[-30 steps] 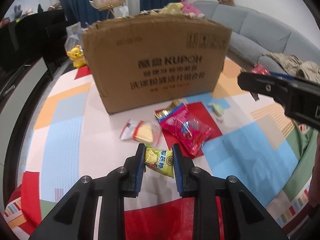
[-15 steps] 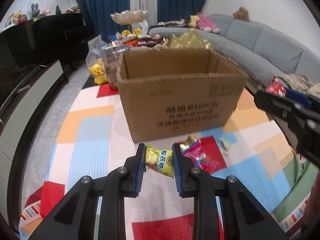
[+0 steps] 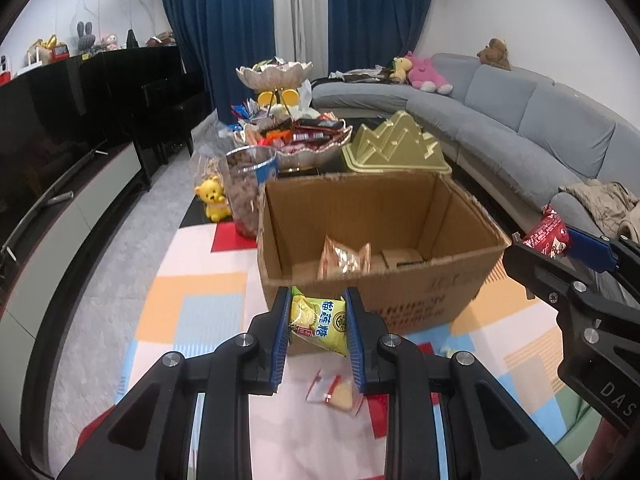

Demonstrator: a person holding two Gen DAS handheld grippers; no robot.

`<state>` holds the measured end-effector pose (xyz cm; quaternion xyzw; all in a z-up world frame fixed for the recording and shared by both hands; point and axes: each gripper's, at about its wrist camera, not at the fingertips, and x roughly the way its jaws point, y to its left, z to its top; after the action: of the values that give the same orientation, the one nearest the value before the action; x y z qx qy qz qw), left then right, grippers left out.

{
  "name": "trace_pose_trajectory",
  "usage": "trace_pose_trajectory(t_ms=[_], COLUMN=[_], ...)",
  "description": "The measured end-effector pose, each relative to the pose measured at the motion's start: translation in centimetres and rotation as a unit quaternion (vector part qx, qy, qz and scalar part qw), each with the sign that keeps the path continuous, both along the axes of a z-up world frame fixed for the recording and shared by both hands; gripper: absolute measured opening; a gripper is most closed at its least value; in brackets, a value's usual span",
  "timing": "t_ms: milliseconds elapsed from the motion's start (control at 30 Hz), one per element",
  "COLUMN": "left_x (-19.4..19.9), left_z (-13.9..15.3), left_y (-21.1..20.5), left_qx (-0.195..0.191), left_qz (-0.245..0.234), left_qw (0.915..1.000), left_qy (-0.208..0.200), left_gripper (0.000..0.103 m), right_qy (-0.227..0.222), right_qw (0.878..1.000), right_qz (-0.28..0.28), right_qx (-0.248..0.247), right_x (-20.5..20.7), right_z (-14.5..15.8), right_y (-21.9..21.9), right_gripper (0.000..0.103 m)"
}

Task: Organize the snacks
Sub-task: 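Carry the green candy and red packet with both tools over the box, then open both tools to drop the green candy and red packet into the box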

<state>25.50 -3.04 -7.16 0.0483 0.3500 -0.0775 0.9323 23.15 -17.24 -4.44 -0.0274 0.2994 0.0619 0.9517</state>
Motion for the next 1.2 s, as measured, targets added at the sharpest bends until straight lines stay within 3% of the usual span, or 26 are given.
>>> trace_pose_trajectory(t_ms=[333, 767, 900, 1033, 1100, 1200], left_x=[4.0, 8.2, 8.8, 8.8, 8.7, 8.6], left_z=[1.8, 1.9, 1.7, 1.6, 1.6, 1.7], left_y=[-0.7, -1.5, -1.4, -1.0, -0.6, -0.2], left_qx=[-0.006, 0.002, -0.003, -0.001, 0.001, -0.002], left_qz=[0.008, 0.007, 0.009, 0.018, 0.022, 0.026], left_qw=[0.9999, 1.0, 0.9999, 0.9998, 0.9998, 0.9997], left_qy=[-0.009, -0.001, 0.006, 0.0, -0.001, -0.001], left_gripper=[0.027, 0.028, 0.038, 0.066, 0.071, 0.076], right_qy=[-0.012, 0.019, 0.026, 0.019, 0.015, 0.013], right_qw=[1.0, 1.0, 1.0, 1.0, 1.0, 1.0], right_qz=[-0.009, -0.004, 0.004, -0.002, -0.007, -0.012], right_qx=[0.004, 0.002, 0.001, 0.002, 0.0, -0.004], right_x=[3.9, 8.4, 9.4, 9.5, 9.4, 9.2], right_z=[2.0, 1.2, 1.0, 1.3, 1.5, 1.7], right_y=[-0.9, -1.2, -1.2, -1.5, -1.5, -1.5], right_gripper=[0.05, 0.05, 0.052, 0.07, 0.076, 0.078])
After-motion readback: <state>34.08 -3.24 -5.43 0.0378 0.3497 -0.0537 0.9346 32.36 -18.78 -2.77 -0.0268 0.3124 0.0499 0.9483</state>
